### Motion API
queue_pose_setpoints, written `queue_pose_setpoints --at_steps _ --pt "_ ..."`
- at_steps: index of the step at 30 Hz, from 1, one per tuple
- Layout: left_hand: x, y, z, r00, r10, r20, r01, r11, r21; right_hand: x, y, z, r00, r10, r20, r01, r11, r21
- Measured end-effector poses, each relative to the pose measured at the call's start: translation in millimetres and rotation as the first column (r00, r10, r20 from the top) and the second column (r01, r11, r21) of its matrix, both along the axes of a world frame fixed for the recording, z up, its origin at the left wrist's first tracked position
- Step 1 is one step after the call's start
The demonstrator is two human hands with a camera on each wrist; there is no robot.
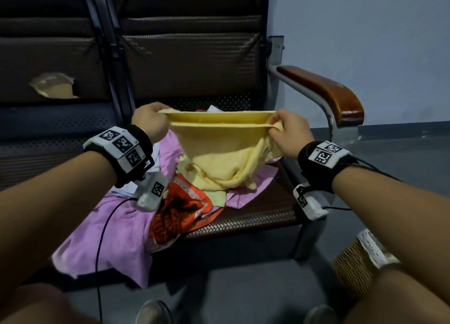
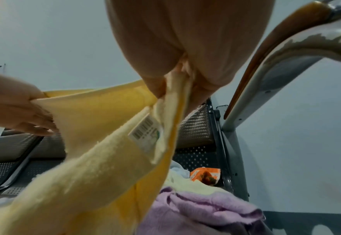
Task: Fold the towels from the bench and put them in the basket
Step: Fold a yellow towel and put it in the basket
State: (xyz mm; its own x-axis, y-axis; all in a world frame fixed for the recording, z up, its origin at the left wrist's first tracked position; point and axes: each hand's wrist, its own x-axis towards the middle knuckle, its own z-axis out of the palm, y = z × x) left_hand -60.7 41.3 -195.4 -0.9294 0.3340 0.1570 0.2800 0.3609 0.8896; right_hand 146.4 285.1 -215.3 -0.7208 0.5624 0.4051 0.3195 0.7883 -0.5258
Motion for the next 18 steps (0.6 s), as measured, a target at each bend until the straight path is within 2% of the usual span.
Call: queue_pose_setpoints --at_steps 3,5,7,9,13,18 --pt "-2.7 0.0 4.5 0.991 -0.103 0.082 0.090 0.986 0.142 -3.2 -4.8 10.2 0.998 0.059 -0.023 -0.059 0.998 -0.016" --pt "-0.6 2.3 11.0 0.981 -0.129 0.149 0.086 0.961 0.262 -6.0 -6.0 19.2 0.998 0.060 0.000 -0.060 0.998 0.032" --pt "4.3 4.1 20.5 0.981 -0.126 0.148 0.078 0.952 0.296 -8.6 -6.8 31.6 0.995 0.038 0.093 -0.050 0.991 0.128" --pt "11.3 1.5 35.0 0.975 -0.180 0.130 0.128 0.935 0.332 -11.9 -7.5 47.4 0.983 -0.006 0.186 -0.035 0.976 0.213" --pt "14.5 -7.0 67.8 0.914 -0.361 0.184 0.280 0.890 0.359 -13.1 -0.8 86.7 0.988 -0.052 0.142 0.034 0.991 0.129" --pt "4.2 -12.8 98.8 0.917 -0.397 -0.032 0.386 0.865 0.319 -12.0 2.3 127.0 1.000 0.012 0.021 -0.013 0.999 0.037"
